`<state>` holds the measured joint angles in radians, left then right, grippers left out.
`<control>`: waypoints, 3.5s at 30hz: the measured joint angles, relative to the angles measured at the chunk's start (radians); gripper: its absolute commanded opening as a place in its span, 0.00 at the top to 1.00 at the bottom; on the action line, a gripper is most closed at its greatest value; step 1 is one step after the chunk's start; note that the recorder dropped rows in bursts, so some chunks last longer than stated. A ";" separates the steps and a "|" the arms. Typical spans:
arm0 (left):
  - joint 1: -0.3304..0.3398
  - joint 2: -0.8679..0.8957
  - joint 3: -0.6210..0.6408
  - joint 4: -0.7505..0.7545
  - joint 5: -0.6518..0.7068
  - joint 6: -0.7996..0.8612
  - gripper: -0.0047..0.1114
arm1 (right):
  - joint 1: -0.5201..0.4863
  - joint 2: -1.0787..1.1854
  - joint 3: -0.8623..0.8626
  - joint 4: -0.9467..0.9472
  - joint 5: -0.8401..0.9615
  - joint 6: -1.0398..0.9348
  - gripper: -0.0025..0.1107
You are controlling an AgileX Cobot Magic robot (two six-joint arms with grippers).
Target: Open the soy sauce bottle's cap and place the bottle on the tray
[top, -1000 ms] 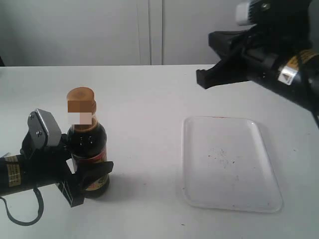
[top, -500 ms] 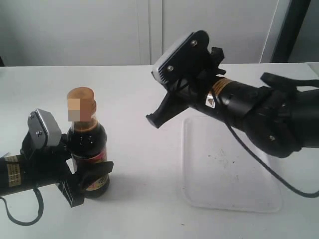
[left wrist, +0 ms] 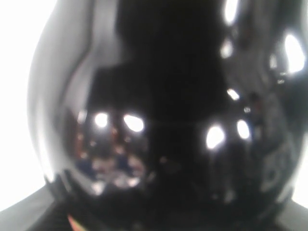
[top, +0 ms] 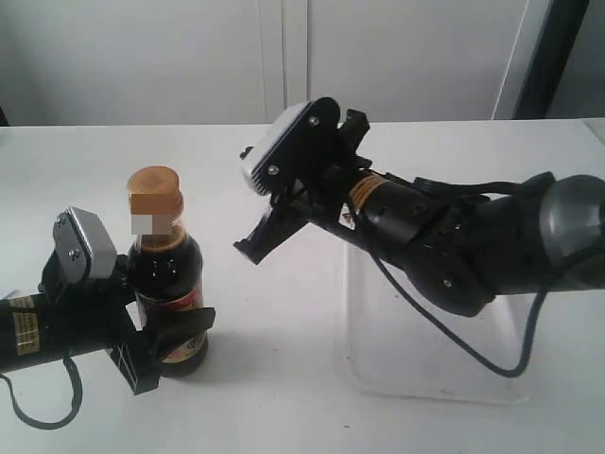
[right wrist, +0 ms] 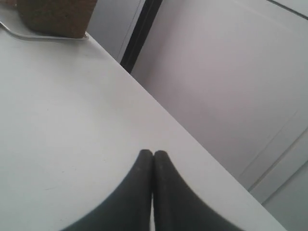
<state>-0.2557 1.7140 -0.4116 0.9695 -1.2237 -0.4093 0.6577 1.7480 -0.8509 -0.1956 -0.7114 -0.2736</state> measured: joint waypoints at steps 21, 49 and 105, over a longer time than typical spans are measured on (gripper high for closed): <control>0.000 0.000 0.000 0.009 -0.002 0.000 0.96 | 0.091 0.073 -0.190 0.000 0.192 -0.038 0.98; 0.000 0.000 0.000 0.013 -0.002 0.000 0.96 | 0.146 0.026 -0.196 -0.006 0.246 -0.038 0.98; 0.000 0.000 0.000 0.019 -0.004 -0.002 0.96 | 0.193 -0.088 -0.112 0.176 0.351 -0.399 0.98</control>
<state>-0.2557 1.7140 -0.4116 0.9881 -1.2274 -0.4111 0.8507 1.6600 -0.9634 -0.0200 -0.3602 -0.6726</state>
